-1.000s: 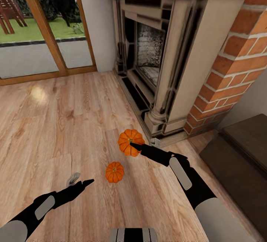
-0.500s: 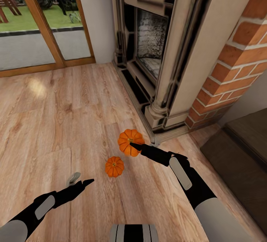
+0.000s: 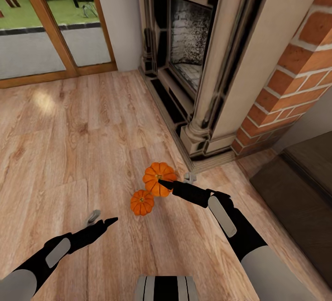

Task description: Place each of the two pumpkins and all three candles from the living room inside a cabinet in the living room (use any cabinet), then make sure every cabinet is closed, and position the cauldron so it is next to a table in the living room.

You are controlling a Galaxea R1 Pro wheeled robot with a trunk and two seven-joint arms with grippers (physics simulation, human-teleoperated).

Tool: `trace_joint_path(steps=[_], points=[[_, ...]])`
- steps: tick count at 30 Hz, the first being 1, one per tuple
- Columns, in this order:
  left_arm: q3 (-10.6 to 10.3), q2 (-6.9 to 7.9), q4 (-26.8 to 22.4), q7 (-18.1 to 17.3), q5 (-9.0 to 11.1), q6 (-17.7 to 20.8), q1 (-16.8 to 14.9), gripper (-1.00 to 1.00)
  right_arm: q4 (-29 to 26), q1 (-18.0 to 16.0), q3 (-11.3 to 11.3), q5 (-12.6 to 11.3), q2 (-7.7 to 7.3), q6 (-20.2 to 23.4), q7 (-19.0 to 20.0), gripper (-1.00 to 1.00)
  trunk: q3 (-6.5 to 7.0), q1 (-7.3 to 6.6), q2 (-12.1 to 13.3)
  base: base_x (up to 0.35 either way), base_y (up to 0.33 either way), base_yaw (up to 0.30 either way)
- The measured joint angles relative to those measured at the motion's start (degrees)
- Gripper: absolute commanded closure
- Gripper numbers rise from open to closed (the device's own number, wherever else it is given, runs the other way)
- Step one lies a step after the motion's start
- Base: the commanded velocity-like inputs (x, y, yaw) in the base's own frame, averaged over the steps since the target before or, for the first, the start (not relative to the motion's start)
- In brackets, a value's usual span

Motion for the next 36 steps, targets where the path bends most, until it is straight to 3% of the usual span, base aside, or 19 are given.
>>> trace_joint_path(steps=[8,18,26,36], points=[[0.0,0.92,-1.8,-2.6,-0.2,0.5,0.3,-1.00,-0.1,0.4,0.2,0.1,0.04,0.0,0.1,1.00,0.00,0.00,0.0,0.000,0.000,0.000],[-0.1,0.95,-4.9,-2.8,-0.6,0.4,0.3,-1.00,-0.1,0.5,0.9,0.1,0.05,0.0,0.2,1.00,0.00,0.00,0.0,0.000,0.000,0.000],[-0.1,0.87,-5.3,-3.2,-0.5,0.6,0.3,-1.00,-0.2,0.5,1.1,0.3,0.15,0.0,0.2,1.00,-1.77,0.21,-0.1,0.000,0.000,0.000],[-0.1,0.91,-5.7,-8.3,-0.7,1.0,0.1,-1.00,-0.4,0.5,1.1,0.3,0.13,-0.1,0.1,1.00,-3.98,0.47,-0.2,0.000,0.000,0.000]])
